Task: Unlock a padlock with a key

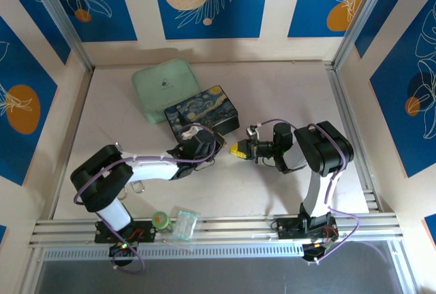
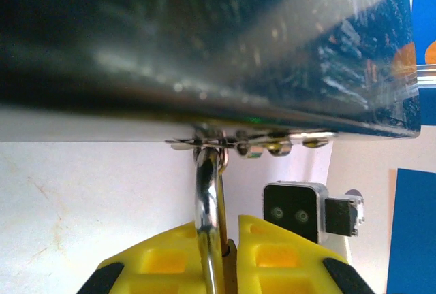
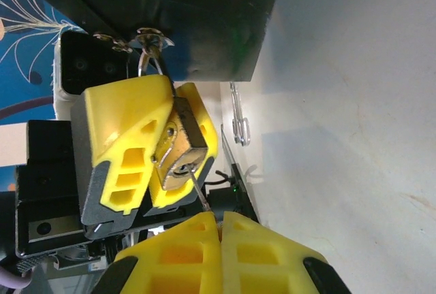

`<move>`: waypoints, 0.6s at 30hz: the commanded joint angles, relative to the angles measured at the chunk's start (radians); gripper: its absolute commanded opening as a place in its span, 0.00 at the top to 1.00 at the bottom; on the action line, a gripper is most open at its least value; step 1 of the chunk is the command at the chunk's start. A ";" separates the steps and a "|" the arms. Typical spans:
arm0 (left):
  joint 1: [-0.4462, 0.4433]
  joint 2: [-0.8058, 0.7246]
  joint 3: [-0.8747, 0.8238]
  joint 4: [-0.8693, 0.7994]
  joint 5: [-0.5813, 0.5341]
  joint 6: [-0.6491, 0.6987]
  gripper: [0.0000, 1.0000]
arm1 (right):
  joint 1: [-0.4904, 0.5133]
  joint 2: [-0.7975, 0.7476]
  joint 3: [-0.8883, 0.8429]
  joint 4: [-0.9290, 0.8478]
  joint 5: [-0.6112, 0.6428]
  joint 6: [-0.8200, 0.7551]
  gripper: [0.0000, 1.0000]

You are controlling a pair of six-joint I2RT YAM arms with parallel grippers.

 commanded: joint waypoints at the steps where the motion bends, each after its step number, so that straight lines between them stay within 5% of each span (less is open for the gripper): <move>1: -0.033 -0.007 -0.007 0.186 0.088 -0.021 1.00 | 0.016 0.090 0.024 0.147 0.009 0.114 1.00; 9: -0.033 -0.024 -0.018 0.210 0.088 0.010 1.00 | -0.047 0.124 0.041 0.175 -0.070 0.158 1.00; 18: -0.035 -0.003 -0.014 0.224 0.082 0.048 1.00 | 0.000 0.124 0.068 0.180 -0.078 0.219 1.00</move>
